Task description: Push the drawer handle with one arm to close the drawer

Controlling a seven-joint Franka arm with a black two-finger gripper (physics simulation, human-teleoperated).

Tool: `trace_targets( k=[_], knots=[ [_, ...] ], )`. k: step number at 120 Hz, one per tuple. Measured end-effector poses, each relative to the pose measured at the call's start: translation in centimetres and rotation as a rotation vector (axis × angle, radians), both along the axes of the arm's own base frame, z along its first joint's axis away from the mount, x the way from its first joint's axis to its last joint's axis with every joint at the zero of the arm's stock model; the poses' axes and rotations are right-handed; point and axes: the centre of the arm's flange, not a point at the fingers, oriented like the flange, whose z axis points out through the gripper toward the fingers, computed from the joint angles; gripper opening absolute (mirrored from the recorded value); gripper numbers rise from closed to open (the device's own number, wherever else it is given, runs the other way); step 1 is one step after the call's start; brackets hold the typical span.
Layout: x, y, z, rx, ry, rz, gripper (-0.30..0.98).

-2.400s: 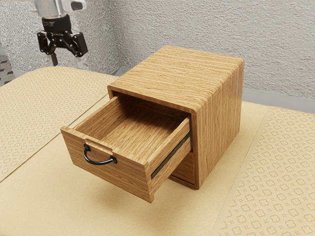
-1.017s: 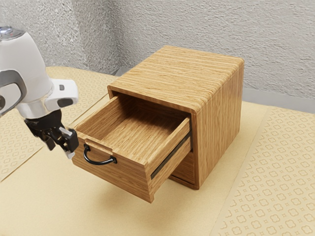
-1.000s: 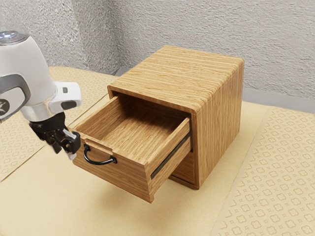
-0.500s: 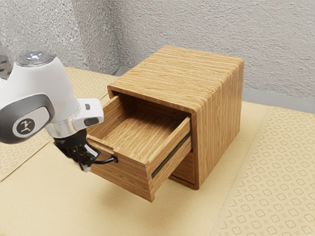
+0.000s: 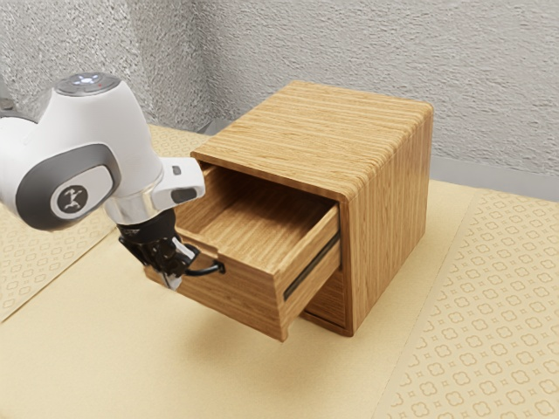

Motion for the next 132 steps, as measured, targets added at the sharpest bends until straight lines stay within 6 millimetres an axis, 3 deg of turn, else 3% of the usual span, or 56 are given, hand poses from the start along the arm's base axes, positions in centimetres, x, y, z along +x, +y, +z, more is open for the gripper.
trace_targets(
  k=[60, 132],
  knots=[
    [5.2, 0.0, 1.4, 0.006, 0.014, -0.009, -0.10],
    [11.5, -1.3, 0.7, 0.014, 0.042, -0.057, -0.10]
  ],
)
